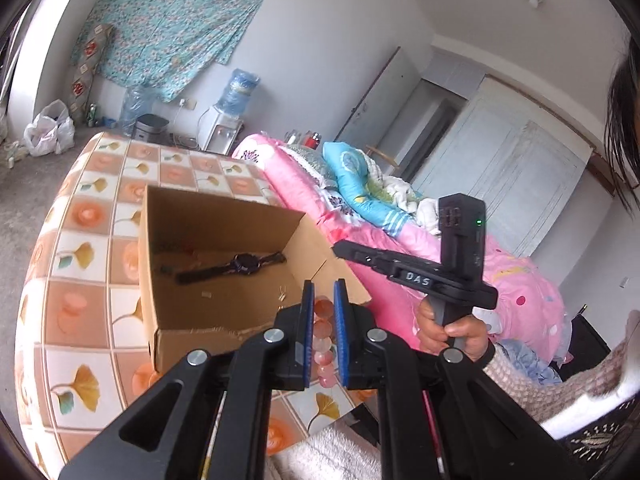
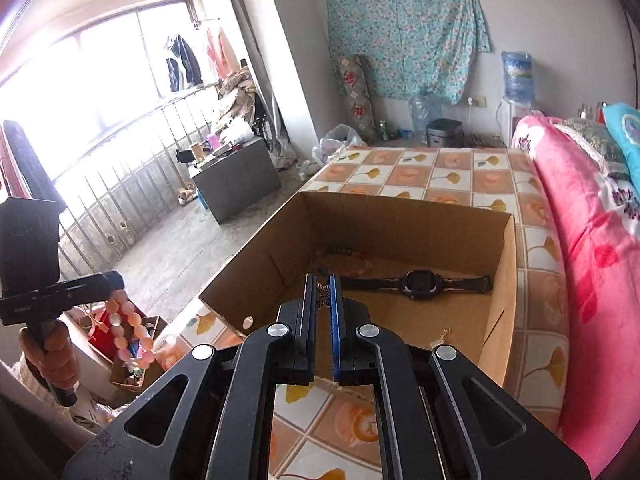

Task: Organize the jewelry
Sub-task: 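Lift and carry the bracelet and charm over the box with both tools, then open both tools to drop the bracelet and charm into the box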

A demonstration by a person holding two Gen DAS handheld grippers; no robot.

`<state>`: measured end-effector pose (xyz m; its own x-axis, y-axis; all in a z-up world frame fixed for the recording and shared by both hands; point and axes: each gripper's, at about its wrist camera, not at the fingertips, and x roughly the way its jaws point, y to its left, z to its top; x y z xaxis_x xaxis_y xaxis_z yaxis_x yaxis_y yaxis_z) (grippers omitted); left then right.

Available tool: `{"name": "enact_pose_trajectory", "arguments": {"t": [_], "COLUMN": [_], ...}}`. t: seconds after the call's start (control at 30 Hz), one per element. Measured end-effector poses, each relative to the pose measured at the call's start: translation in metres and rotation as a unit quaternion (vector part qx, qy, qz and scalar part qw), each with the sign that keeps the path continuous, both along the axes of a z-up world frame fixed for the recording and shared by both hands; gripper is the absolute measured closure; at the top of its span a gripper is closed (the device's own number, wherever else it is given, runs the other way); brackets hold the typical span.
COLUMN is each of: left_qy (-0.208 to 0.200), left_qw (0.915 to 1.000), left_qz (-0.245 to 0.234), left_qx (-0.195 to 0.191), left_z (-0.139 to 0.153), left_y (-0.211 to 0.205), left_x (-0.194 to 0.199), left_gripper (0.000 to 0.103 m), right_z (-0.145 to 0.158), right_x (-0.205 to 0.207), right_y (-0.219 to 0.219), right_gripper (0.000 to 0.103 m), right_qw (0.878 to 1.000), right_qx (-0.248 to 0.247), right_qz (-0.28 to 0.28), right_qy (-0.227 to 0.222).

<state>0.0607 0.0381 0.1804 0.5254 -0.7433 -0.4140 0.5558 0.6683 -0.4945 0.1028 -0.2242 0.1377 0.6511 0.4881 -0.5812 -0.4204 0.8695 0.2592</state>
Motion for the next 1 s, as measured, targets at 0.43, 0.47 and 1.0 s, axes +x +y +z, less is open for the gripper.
{"name": "enact_pose_trajectory", "arguments": {"t": [0.43, 0.47, 1.0], "left_qy": [0.143, 0.153, 0.205], "left_qw": [0.9807, 0.9784, 0.9581], "left_qz": [-0.01, -0.01, -0.036], "left_qx": [0.133, 0.139, 0.196], "left_z": [-0.055, -0.061, -0.089], "left_y": [-0.057, -0.059, -0.086], "left_x": [0.125, 0.131, 0.161], "left_gripper": [0.094, 0.094, 0.094], "right_z": [-0.082, -0.085, -0.027], "right_x": [0.128, 0.131, 0.085], "right_y": [0.028, 0.03, -0.046], "right_gripper": [0.098, 0.097, 0.073], "right_qw": [0.965, 0.962, 0.99], "right_qx": [-0.104, -0.111, 0.042], "right_qz": [0.047, 0.047, 0.0], "right_qy": [0.236, 0.246, 0.132]}}
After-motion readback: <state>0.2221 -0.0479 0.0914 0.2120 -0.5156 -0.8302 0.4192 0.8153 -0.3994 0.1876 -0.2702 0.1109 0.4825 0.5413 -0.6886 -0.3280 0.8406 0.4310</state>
